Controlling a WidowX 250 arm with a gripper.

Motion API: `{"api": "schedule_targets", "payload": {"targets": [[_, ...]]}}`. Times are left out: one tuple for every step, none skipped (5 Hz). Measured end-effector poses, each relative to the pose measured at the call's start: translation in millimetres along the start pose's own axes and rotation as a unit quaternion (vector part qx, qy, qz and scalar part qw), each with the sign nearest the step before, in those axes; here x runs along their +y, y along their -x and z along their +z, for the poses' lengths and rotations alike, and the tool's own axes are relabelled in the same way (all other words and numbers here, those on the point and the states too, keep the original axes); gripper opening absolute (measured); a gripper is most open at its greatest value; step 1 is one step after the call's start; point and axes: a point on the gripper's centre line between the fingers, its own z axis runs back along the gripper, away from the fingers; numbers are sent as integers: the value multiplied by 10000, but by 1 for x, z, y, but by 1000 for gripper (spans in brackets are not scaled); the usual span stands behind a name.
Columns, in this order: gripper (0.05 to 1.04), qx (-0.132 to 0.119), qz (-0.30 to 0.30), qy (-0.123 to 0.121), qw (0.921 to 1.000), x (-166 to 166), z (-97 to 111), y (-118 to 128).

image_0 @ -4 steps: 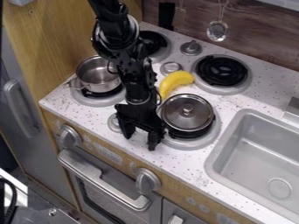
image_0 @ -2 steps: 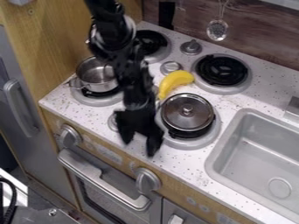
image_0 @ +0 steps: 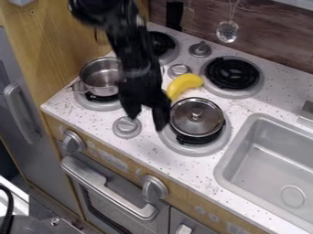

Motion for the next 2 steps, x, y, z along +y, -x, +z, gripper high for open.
{"api": "schedule_targets", "payload": {"targets": [[999,-389,-16,-58,9992,-1,30,-10],[999,-391,-41,-142,9991,-1,43,-15]]}}
